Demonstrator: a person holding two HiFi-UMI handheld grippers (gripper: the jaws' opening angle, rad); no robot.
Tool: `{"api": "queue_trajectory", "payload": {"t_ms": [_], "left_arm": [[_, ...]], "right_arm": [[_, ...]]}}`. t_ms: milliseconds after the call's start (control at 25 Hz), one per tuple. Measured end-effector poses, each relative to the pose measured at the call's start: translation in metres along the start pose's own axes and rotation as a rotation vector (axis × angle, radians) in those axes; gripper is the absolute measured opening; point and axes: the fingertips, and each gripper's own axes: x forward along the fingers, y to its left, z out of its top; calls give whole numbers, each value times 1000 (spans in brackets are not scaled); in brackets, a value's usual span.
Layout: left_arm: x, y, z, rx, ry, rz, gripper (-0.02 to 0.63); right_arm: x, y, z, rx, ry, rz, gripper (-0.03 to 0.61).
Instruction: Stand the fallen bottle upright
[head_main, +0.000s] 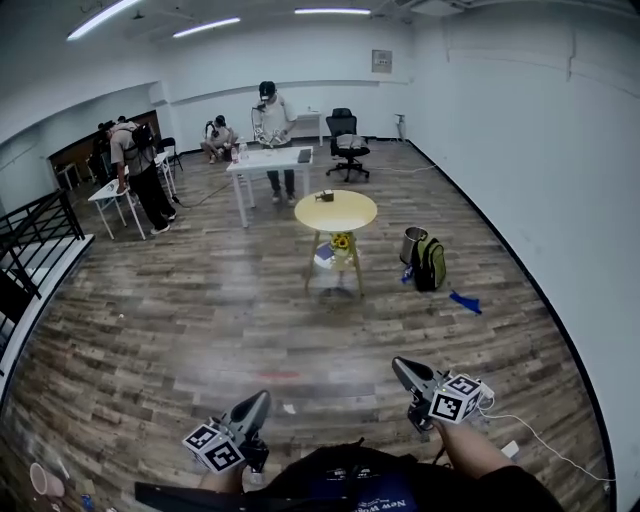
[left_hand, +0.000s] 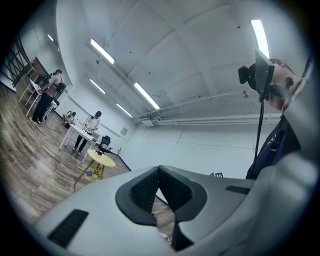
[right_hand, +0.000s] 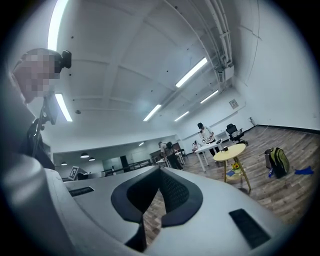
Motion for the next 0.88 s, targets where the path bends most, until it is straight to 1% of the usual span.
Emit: {"api": "queue_trajectory", "payload": {"t_ms": [120,240,360,480,680,880], "left_arm": [[61,-12,-5,3,-11,-2,3],[115,-25,-21,-5,-13,-12,3],[157,-28,-37,-4,-1,-13,3],[192,-29,-40,-15,13,-7,3],[233,-11,-38,-21,42,-8,3],[256,32,-25,-40,42,-28,3]], "right_arm": [[-9,-46,25,-26,24,17,11],[-24,-92,43,-50,37,27,11],[-32,-130,55,-48,40,36,9],[-30,-161,63,-43,41,43,10],[-16,-202,65,-4,45,31,10],[24,-223,61,-1,50,12,10]]}}
